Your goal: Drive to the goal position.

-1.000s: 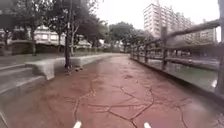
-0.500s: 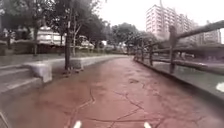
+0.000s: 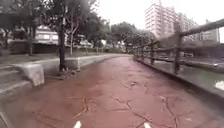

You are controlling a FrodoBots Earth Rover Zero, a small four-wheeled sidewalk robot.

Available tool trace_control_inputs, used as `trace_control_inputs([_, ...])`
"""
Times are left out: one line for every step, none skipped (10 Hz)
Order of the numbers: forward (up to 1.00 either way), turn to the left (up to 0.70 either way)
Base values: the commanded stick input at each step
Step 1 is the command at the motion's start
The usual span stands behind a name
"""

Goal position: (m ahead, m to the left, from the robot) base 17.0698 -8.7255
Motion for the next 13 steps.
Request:
trace_control_inputs([0.50,0.50])
trace_control_inputs([0.50,0.50])
trace_control_inputs([0.50,0.50])
trace_control_inputs([0.50,0.12])
trace_control_inputs([0.50,0.00])
trace_control_inputs([0.50,0.00])
trace_control_inputs([0.50,0.00])
trace_control_inputs([0.50,0.00])
trace_control_inputs([0.50,0.00])
trace_control_inputs([0.50,0.00])
trace_control_inputs([0.50,0.00])
trace_control_inputs([0.50,0.00])
trace_control_inputs([0.50,0.00])
